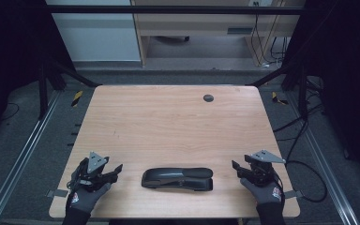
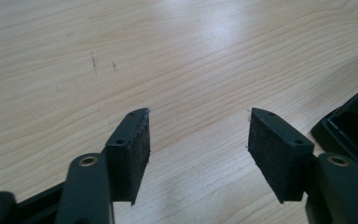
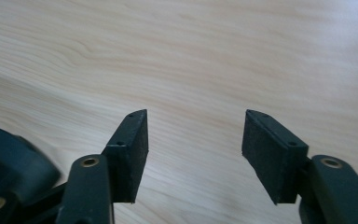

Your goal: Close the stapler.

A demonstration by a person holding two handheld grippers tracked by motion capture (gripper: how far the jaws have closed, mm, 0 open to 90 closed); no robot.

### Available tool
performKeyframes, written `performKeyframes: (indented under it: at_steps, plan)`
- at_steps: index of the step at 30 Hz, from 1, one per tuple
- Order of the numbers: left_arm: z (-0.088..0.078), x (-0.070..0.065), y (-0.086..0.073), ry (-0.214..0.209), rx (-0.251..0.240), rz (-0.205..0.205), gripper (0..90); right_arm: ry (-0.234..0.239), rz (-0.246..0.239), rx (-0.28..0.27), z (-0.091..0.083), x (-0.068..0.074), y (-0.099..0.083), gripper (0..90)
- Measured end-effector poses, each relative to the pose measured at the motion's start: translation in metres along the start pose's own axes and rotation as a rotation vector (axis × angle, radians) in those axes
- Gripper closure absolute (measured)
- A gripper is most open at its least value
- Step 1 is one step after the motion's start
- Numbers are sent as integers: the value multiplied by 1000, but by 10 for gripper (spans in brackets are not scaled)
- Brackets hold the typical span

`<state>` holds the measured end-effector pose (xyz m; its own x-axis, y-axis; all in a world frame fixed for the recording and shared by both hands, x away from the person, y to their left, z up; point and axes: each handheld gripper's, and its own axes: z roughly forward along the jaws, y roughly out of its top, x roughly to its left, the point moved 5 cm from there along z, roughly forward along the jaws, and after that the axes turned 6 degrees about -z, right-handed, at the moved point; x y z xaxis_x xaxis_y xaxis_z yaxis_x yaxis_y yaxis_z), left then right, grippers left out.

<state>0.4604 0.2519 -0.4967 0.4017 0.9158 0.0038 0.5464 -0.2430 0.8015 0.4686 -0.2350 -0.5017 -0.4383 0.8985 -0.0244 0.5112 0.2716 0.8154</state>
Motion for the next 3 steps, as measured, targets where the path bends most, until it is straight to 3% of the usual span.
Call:
performKeyframes:
  at_steps: [3]
  plan:
    - [3, 5, -2, 11, 11, -5, 404, -28, 20, 31, 2, -15, -9, 377]
